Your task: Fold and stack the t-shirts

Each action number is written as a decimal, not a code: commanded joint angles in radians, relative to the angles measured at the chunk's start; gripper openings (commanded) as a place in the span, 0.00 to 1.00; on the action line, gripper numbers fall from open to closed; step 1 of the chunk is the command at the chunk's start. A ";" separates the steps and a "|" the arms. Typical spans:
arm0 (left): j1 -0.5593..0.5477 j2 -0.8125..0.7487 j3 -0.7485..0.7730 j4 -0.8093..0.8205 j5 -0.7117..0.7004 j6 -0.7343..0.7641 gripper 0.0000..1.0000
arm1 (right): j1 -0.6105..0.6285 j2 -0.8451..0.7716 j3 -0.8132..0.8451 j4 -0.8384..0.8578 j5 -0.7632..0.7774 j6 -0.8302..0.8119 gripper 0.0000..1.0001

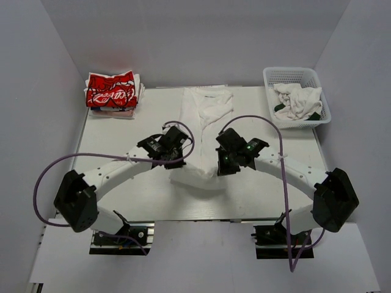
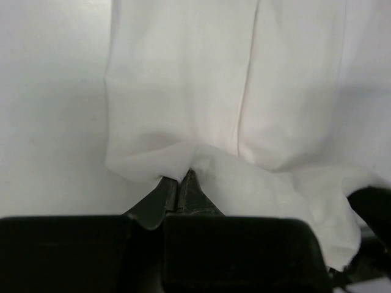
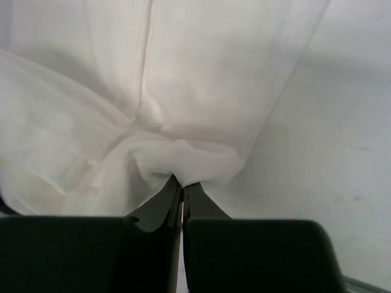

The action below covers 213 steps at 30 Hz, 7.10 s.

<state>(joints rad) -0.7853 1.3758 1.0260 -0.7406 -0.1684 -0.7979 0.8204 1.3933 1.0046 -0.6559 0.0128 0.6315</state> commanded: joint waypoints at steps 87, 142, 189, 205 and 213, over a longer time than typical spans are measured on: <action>0.462 0.437 -0.021 0.467 0.418 0.295 0.00 | -0.409 0.346 -0.182 0.722 -0.464 -0.026 0.62; 0.420 0.063 0.259 0.311 -0.065 0.111 0.00 | -0.452 0.162 0.327 0.326 -0.425 -0.177 0.00; 0.442 0.482 -0.042 0.641 0.639 0.356 1.00 | -0.474 0.668 0.215 0.741 -0.539 0.070 0.90; 0.324 -0.182 -0.259 0.556 0.394 0.289 1.00 | -0.362 0.112 -0.020 0.674 -0.436 -0.219 0.90; 0.351 0.076 -0.121 0.679 0.286 0.304 1.00 | -0.351 0.156 -0.224 0.845 -0.567 -0.142 0.90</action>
<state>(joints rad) -0.4377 1.3354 0.8379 -0.0902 0.1581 -0.5125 0.4774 1.4967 0.8356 0.1345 -0.5446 0.4717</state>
